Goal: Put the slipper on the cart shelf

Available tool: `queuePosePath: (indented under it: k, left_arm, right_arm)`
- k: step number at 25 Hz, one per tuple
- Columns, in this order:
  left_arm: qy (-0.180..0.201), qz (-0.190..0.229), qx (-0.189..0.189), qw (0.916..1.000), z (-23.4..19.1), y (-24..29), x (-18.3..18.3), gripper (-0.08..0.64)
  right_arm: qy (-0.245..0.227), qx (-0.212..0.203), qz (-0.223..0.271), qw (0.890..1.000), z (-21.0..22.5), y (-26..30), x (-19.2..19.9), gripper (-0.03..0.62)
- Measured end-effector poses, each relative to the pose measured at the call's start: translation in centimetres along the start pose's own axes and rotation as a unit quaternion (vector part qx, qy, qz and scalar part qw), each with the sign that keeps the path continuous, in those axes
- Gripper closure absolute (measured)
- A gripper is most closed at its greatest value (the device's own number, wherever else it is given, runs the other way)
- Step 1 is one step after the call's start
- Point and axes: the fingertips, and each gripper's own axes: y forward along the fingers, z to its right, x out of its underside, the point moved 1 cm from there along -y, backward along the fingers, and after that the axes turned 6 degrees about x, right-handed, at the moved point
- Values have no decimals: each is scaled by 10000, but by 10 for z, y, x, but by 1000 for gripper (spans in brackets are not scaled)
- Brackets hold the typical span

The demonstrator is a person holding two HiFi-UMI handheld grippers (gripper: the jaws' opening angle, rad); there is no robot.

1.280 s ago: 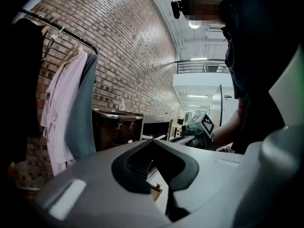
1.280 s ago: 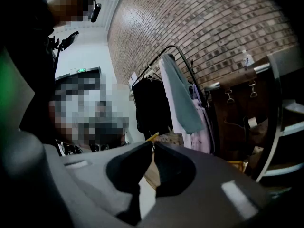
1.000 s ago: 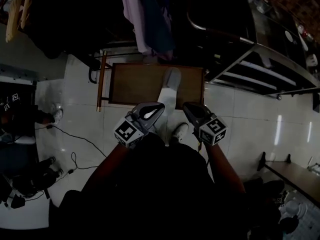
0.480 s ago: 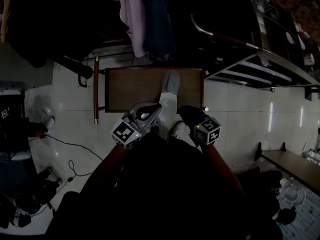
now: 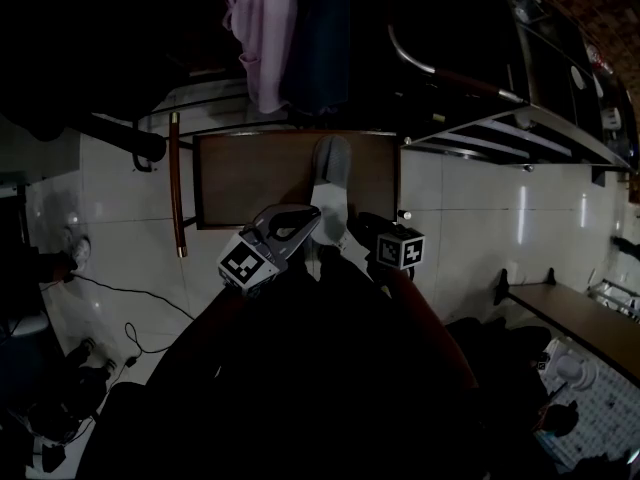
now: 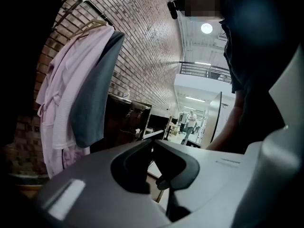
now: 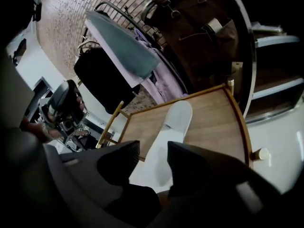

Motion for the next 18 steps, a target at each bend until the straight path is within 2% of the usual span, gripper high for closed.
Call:
queuePosePath:
  k: [3, 6, 10, 13, 16, 18]
  left_arm:
    - [-267, -96, -95, 9996, 4, 5, -3, 545]
    - [-280, -186, -230, 9992, 4, 7, 1, 545]
    - [-351, -296, -364, 9983, 8, 10, 7, 545]
    - [-407, -311, -445, 9977, 10, 10, 10, 545]
    - [-456, -382, -491, 9970, 13, 9, 17, 545]
    - [-508, -411, -522, 9965, 15, 7, 20, 545]
  right_arm:
    - [200, -35, -325, 9993, 18, 21, 7, 371]
    - [251, -145, -740, 9968, 34, 45, 21, 339]
    - [218, -290, -1197, 9921, 42, 68, 38, 333]
    - [214, -358, -1296, 9907, 43, 81, 42, 333]
    - [414, -321, -1354, 9894, 50, 90, 47, 334]
    - [594, -440, -1431, 9870, 52, 95, 51, 334]
